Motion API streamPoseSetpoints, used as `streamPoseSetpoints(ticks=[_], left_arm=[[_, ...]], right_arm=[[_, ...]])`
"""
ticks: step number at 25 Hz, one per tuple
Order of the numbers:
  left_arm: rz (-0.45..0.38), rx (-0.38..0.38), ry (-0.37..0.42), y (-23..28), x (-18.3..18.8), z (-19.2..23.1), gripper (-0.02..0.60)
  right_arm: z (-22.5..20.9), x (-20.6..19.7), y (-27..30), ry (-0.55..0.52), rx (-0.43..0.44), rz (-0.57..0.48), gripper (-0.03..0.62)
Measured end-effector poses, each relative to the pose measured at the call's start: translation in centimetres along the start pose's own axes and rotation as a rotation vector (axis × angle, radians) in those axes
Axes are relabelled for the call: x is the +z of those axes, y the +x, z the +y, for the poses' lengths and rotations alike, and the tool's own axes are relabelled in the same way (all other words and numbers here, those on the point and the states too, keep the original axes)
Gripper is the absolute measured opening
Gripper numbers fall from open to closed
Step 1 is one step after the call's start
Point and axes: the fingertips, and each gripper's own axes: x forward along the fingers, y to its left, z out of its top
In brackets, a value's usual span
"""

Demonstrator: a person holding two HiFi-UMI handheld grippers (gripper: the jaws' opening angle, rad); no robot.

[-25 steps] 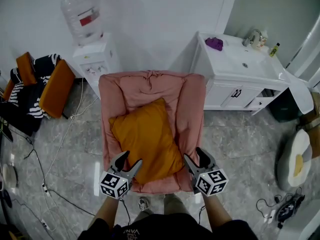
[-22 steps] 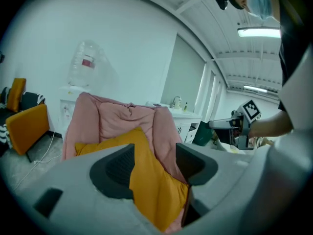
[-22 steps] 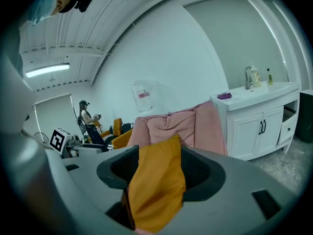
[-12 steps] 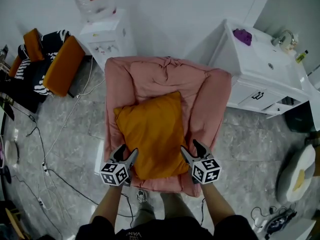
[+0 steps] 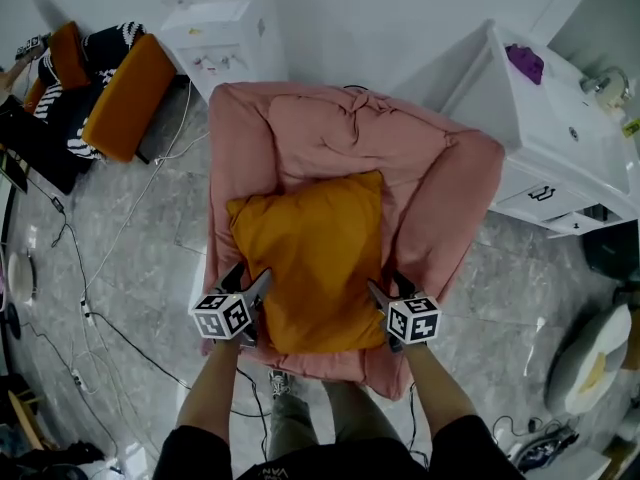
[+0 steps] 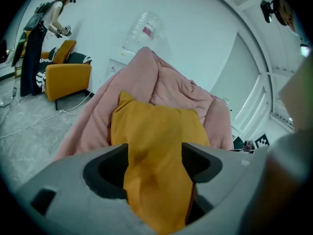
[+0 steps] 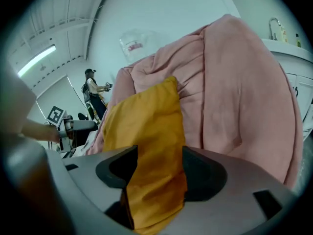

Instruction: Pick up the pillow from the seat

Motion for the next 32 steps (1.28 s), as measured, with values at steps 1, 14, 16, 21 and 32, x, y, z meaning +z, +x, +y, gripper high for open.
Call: streamPoseSetpoints(ticks=[1,14,16,21,32], left_arm=[[0.005,0.001,0.001,0.6,0.1,0.4,0.337],[0.045,-0.012,-0.021,6.1,0.0,2.3,0.341],[0.059,-0.01,-0.021,6.4,-0.1,2.5,0.341],[0.102,0.034,-0.019,6.3,-0.3,2.5,0.271],[0.131,0.052,-0.012,3.2,-1.8,1.9,0.036]], right_arm=[[-0.2,-0.2,0.4,0.003,0.002,0.007,0.265],[-0.5,-1.8,5.9,0.069,0.055,0.075,0.25],[-0.4,-2.0,6.1,0.088,0.049,0.072,0.237],[-0.3,-2.4,5.4,0.073,0.009,0.079,0.104],[1.5,-3.4,2.5,0.046,-0.059,0.084,0.008]])
